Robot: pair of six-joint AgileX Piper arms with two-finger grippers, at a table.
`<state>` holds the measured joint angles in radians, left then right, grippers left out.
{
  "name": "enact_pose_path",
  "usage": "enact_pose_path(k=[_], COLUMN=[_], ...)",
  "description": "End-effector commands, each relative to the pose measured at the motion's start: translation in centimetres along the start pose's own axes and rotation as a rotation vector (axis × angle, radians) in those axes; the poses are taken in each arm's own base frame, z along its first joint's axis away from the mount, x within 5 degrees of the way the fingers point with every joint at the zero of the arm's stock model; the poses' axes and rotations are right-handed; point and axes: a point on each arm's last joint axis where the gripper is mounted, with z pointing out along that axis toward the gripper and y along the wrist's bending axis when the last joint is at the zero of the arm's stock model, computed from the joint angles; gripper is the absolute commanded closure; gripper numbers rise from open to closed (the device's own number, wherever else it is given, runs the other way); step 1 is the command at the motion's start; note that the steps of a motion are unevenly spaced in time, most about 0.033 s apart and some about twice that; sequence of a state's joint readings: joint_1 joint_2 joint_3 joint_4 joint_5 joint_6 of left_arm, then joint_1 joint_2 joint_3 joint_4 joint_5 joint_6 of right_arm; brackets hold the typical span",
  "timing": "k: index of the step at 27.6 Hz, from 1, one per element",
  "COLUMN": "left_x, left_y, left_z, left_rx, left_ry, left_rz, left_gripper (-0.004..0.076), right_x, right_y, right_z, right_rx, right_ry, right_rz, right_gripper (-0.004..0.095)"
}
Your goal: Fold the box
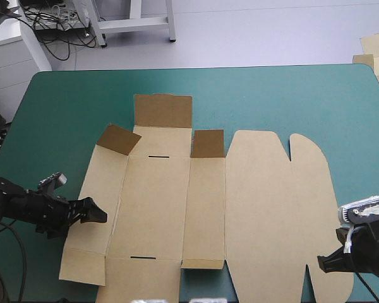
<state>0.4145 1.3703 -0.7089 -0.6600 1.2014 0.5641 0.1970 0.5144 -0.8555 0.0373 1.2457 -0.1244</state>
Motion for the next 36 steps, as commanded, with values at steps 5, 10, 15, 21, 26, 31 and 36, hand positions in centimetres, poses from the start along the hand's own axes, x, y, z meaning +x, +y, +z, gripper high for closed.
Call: enact_pose_path(k=[5,10,15,21,26,31,36], left_x=[0.36,0.36,0.43,0.50,0.76,0.71,0.52], left_y=[-1.32,-1.32,-1.33,-1.38,-1.33,-1.35,-1.44], left_z=[-0.51,-0.51,-0.43,-0.40,-0.10,-0.06,-0.10], left_rx=[0.071,0.071,0.077,0.084,0.098,0.103,0.111], left_ry=[0.011,0.011,0.013,0.018,0.026,0.017,-0.003], left_rz=[0.038,0.038,0.033,0.031,0.021,0.041,0.056], left_gripper=[0.0104,0.0327,0.0435,0.0435,0.0501,0.0729,0.0734], right_x=[-0.64,-0.64,-0.64,-0.64,-0.64,-0.64,-0.63], right_y=[-0.16,-0.16,-0.16,-0.16,-0.18,-0.18,-0.18], right_z=[-0.45,-0.45,-0.45,-0.45,-0.46,-0.46,-0.45], right_rx=[0.017,0.017,0.017,0.017,0.019,0.019,0.018], right_ry=[-0.038,-0.038,-0.038,-0.038,-0.037,-0.037,-0.036], right_rz=[-0.003,-0.003,-0.003,-0.003,-0.004,-0.004,-0.004], right_gripper=[0.0928,0.0928,0.0928,0.0928,0.0928,0.0928,0.0928])
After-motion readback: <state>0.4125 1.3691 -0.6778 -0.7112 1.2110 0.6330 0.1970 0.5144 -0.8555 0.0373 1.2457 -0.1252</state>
